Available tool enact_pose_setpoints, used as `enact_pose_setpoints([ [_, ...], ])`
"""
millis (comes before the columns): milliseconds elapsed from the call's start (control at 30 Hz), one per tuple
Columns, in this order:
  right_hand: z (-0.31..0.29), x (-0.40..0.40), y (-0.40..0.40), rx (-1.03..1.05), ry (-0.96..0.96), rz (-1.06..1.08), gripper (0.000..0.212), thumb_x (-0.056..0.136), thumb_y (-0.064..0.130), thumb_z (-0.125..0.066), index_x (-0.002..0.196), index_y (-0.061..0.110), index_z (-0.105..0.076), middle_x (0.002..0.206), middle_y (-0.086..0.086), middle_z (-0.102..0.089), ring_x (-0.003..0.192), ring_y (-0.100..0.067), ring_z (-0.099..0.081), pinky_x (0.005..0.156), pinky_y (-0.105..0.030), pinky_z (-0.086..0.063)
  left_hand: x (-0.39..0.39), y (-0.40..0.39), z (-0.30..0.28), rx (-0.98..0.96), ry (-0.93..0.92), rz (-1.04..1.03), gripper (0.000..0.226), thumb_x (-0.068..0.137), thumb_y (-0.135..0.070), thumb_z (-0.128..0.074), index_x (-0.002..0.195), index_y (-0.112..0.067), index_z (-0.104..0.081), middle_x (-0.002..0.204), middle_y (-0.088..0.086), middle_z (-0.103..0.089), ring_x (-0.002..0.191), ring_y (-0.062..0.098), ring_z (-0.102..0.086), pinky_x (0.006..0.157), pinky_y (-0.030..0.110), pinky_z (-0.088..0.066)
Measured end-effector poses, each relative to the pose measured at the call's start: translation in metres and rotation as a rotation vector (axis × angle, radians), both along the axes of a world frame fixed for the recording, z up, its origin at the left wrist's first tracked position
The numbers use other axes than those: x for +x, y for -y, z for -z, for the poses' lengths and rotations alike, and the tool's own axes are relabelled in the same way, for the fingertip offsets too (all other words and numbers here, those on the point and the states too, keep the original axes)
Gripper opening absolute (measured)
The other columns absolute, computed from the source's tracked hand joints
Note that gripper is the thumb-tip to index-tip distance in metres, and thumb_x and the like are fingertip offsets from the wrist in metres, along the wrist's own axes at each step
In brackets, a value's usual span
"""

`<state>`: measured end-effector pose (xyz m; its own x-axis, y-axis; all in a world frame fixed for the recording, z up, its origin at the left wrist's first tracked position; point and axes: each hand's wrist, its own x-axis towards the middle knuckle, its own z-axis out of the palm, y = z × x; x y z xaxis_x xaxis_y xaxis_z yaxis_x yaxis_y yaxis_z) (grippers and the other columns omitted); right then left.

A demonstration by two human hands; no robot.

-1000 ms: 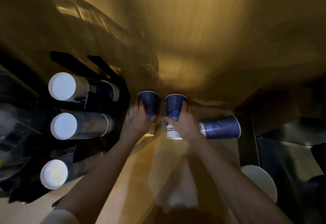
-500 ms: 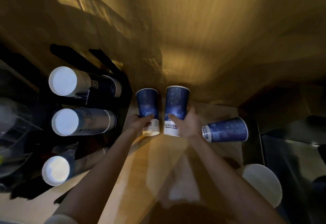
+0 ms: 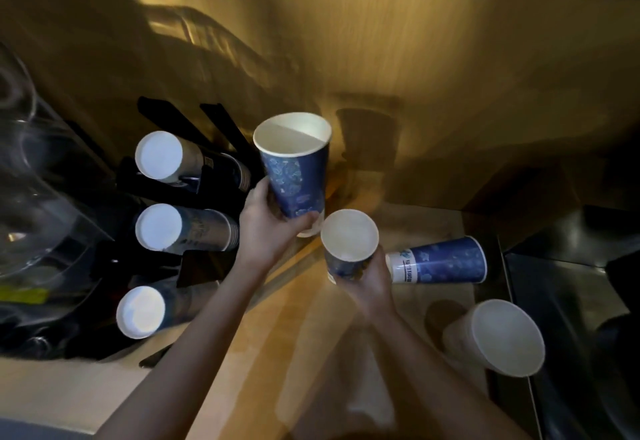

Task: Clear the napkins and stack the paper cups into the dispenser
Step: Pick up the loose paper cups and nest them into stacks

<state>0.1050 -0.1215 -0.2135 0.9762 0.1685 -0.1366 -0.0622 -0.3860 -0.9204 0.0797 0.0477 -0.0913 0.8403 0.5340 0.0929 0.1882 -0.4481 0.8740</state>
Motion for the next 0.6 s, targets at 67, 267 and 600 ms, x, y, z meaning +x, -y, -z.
enact_pose_setpoints([
  [67, 0.0, -0.003, 0.0, 0.011, -0.015, -0.013, 0.088, 0.057, 0.011, -0.083, 0.129, 0.021, -0.034, 0.125, 0.001, -0.049, 0.112, -0.011, -0.051, 0.085, -0.012, -0.041, -0.006, 0.008, -0.011, 0.004, 0.075, 0.039, 0.077, 0.061, -0.031, -0.082, 0.126, -0.011, -0.045, 0.125, 0.007, -0.057, 0.111, 0.013, -0.054, 0.085, 0.013, -0.048],
  [267, -0.004, -0.002, 0.001, 0.023, -0.028, -0.043, 0.084, 0.06, 0.008, -0.082, 0.129, 0.019, -0.034, 0.126, -0.005, -0.053, 0.113, -0.018, -0.053, 0.096, -0.035, -0.048, -0.017, 0.034, -0.007, -0.053, 0.064, 0.174, 0.068, 0.054, -0.033, -0.085, 0.11, -0.023, -0.048, 0.112, -0.002, -0.061, 0.102, 0.014, -0.059, 0.081, 0.028, -0.052],
  [600, 0.0, 0.001, 0.001, -0.047, -0.007, -0.016, 0.069, 0.058, 0.014, -0.08, 0.114, 0.028, -0.042, 0.116, -0.005, -0.059, 0.106, -0.021, -0.057, 0.087, -0.032, -0.052, -0.017, 0.044, 0.045, 0.182, -0.113, 0.287, 0.085, 0.055, -0.028, -0.085, 0.126, -0.006, -0.044, 0.126, 0.012, -0.054, 0.118, 0.026, -0.049, 0.095, 0.031, -0.04],
])
